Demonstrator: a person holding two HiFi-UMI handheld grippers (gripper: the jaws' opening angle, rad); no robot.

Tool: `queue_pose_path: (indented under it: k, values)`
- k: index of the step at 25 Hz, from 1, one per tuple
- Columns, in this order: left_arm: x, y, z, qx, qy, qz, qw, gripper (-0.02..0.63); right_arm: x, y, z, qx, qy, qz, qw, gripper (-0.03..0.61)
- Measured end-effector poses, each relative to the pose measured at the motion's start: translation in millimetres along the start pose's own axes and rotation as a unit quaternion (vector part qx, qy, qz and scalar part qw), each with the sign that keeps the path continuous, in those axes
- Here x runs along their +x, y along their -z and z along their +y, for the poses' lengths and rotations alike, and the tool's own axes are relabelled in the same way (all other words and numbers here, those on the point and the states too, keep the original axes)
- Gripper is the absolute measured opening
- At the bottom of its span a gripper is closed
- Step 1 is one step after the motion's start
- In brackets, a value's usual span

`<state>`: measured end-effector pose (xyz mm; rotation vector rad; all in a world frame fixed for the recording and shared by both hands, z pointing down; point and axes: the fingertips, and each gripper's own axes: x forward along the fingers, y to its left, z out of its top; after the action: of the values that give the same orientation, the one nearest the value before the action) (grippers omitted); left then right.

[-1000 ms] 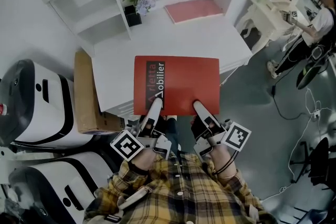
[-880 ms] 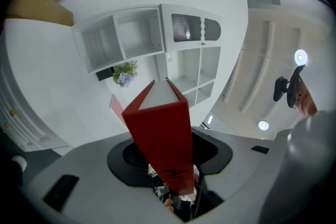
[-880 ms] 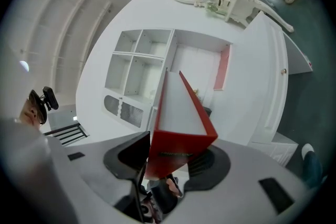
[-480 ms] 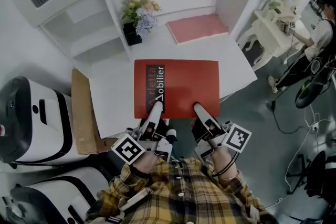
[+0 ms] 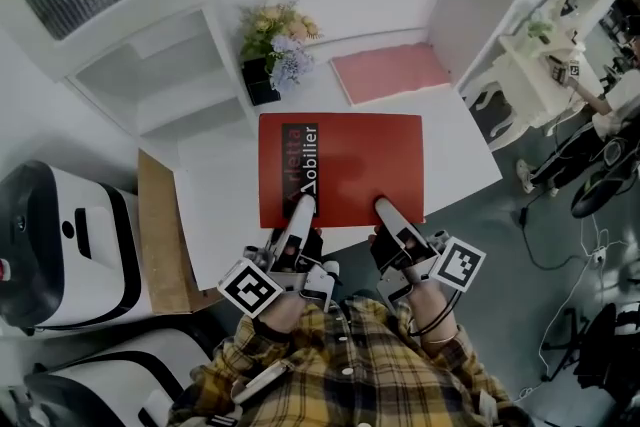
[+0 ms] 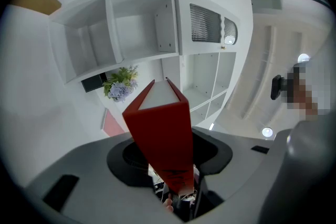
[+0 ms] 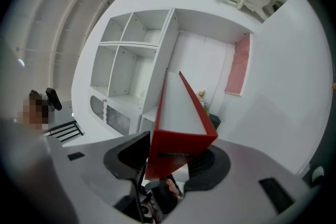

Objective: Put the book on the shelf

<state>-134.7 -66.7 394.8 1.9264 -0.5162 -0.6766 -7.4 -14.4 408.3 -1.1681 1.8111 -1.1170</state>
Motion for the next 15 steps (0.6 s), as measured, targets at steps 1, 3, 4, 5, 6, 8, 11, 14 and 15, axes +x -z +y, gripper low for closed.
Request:
queue_pose_path:
  k: [1,3,4,5,6,8,11,14,15]
  values:
    - [2,-2,3,-0.001,-0.001,0.001,1.0,0.19,3,-1,-1,0.0,0.001,0.0,1.0,0.204]
    - [7,-4,6,-0.004,-0.002,0.003,1.0,0.19,8,-5,-4,0.0,0.005,0.001,1.0,0.204]
    - [9,-4,7,-0.006,-0.003,0.003,1.0,0.19,10,-6,-5,0.001,0.005,0.001,1.0,0.204]
    - [12,-5,7,-0.006,-0.004,0.003,1.0,0.19,12,-8,-5,0.002,0.005,0.002,1.0,0.204]
    - [15,-6,7,-0.005,-0.004,0.002,1.0,0.19,14,-10,-6,0.003,0.003,0.004,1.0,0.204]
    - [20,-7,7,-0.002,-0.005,0.0,1.0,0.19,18,-15,-8,0.005,0.0,0.008,1.0,0.204]
    - [29,-8,10,0.001,-0.01,-0.009,0.9999,0.19,25,-24,-12,0.006,-0.006,0.018,1.0,0.204]
    - [39,-10,12,0.01,-0.018,-0.026,0.9994,0.19,35,-35,-17,0.012,-0.017,0.035,0.999,0.204]
    - [43,-11,12,0.015,-0.022,-0.034,0.9991,0.19,39,-39,-19,0.014,-0.021,0.042,0.999,0.204]
